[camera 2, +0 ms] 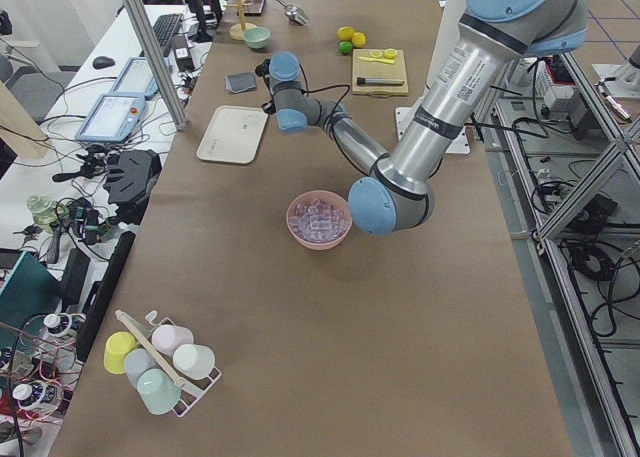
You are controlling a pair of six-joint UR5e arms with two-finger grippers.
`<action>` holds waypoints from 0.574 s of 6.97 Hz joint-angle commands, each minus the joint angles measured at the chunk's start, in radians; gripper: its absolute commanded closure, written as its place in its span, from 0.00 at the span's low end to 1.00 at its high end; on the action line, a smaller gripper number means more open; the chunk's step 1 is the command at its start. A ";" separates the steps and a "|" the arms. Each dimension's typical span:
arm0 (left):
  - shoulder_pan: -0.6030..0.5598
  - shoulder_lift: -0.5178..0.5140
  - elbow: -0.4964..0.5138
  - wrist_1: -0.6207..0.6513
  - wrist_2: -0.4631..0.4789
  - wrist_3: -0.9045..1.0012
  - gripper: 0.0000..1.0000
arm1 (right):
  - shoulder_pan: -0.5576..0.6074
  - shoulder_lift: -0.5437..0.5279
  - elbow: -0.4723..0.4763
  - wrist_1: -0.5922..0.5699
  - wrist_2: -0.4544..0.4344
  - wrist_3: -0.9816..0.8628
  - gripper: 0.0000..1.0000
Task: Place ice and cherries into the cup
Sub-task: 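Carry the ice cube with the left gripper over the light-blue cup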
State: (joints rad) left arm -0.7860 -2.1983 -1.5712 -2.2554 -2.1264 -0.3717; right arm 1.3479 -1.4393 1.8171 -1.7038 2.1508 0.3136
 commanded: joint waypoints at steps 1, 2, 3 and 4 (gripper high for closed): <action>0.085 -0.089 0.022 0.000 0.117 -0.094 1.00 | -0.018 -0.001 -0.012 -0.002 0.017 -0.001 0.00; 0.103 -0.112 0.043 -0.001 0.152 -0.108 1.00 | -0.021 -0.001 -0.024 -0.002 0.017 -0.002 0.00; 0.140 -0.122 0.059 -0.004 0.213 -0.110 1.00 | -0.027 -0.001 -0.028 0.000 0.017 -0.001 0.00; 0.169 -0.126 0.066 -0.004 0.250 -0.110 1.00 | -0.029 -0.001 -0.029 -0.002 0.017 -0.001 0.00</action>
State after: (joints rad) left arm -0.6534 -2.3141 -1.5181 -2.2584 -1.9289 -0.4777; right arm 1.3231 -1.4404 1.7918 -1.7051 2.1673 0.3126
